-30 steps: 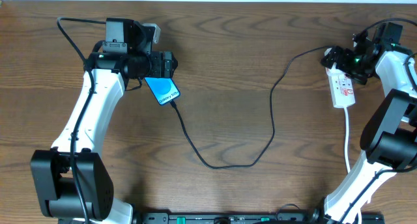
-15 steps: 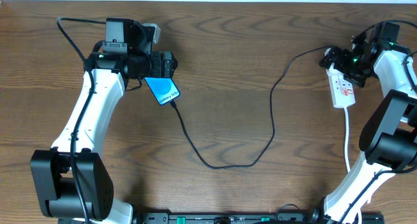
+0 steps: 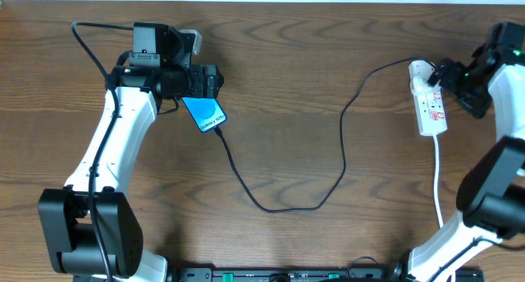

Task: Plug charger to phone and switch on socket
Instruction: 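Lift the right gripper up off the power strip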

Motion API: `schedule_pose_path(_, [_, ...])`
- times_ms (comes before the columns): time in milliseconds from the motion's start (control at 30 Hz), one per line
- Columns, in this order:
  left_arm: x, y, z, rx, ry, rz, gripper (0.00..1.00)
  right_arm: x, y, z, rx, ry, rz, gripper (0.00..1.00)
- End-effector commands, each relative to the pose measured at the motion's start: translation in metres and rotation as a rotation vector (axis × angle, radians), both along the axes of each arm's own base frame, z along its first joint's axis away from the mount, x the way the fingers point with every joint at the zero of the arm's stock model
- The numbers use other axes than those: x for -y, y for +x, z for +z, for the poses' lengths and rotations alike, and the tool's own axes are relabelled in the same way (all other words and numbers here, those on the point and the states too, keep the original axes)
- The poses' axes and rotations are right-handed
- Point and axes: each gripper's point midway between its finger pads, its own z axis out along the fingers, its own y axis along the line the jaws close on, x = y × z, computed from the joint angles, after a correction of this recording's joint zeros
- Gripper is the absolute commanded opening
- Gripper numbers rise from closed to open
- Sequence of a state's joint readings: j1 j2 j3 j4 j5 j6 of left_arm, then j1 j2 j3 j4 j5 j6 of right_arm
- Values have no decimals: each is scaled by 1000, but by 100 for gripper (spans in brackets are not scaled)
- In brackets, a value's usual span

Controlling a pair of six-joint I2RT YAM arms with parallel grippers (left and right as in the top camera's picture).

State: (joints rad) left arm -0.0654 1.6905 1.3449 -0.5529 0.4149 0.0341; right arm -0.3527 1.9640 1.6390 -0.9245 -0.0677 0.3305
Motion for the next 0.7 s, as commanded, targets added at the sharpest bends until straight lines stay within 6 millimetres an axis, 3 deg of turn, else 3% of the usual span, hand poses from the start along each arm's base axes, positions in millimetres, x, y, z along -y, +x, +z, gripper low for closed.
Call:
schedule_pose_path(0, [-2, -1, 6, 22, 13, -6, 89, 10, -6, 44, 63, -76, -65, 99])
schedule_pose_path(233, [-2, -4, 5, 10, 14, -6, 89, 1, -10, 81, 153, -67, -51, 99])
schedule_pose_path(667, [-2, -9, 2, -15, 15, -6, 89, -2, -11, 81, 152, -53, -45, 99])
